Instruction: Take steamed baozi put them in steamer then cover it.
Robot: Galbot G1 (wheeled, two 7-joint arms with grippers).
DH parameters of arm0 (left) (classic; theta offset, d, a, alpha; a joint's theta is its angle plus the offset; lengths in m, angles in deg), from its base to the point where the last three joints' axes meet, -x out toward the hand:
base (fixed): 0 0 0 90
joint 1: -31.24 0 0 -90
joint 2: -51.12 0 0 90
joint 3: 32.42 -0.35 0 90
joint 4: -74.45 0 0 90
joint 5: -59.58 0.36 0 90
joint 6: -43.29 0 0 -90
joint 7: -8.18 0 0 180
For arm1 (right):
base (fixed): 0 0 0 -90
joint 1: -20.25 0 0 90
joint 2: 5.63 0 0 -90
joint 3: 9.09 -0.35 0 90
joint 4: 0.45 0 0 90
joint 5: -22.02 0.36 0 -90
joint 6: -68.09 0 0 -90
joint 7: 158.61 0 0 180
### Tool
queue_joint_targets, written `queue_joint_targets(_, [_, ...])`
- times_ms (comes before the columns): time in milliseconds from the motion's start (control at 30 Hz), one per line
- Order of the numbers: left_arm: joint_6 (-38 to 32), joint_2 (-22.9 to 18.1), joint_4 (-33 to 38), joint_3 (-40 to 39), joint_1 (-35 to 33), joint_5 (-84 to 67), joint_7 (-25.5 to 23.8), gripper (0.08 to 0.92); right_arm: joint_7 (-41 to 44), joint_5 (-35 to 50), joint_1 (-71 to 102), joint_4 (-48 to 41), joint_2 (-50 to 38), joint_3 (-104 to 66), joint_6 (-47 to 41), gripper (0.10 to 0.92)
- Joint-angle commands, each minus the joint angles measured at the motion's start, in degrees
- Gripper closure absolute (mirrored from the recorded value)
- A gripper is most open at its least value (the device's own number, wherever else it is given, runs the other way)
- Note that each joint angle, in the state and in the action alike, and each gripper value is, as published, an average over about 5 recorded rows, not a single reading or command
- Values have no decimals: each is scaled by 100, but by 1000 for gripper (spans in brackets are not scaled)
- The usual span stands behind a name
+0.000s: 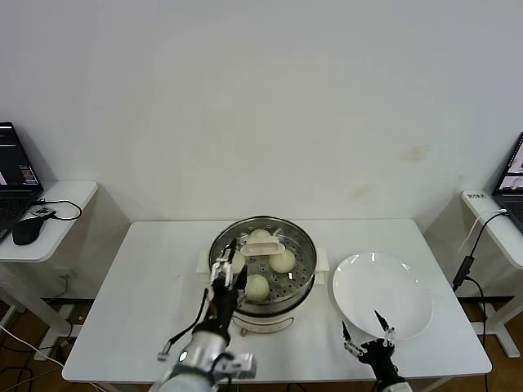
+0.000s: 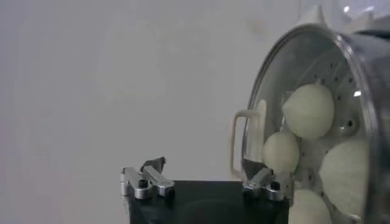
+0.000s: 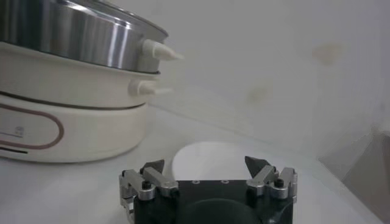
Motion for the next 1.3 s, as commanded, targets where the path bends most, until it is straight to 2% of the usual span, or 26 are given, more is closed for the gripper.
queue_joint_targets(33, [-1803,245,519,1826,-1842,-5877,2721,177,18,184,94,150,-60,39,-22,202])
queue_joint_targets(133, [-2783,103,76,2441,-2194,-7768,2804,177,42,338,195,303,-168,15,-75,203])
queue_joint_targets(267, [-3349,13,-462,2816,-2534,-8808,2826,177,73,506,351,501,-346,-11,-170,203])
queue_joint_targets(633, [-3836,-192,-1059,2750,-2836,-8853,2636,177,155,824,751,790,-654,63,-440,203])
queue_joint_targets(1000, [-3808,-148,-1266,2806,-2889,-8921,2170,177,158,886,847,1040,-656,56,-523,202])
queue_joint_targets(1300, [-3741,-132,-1277,2868,-2893,-8900,1990,177,184,797,903,1174,-584,124,-606,203])
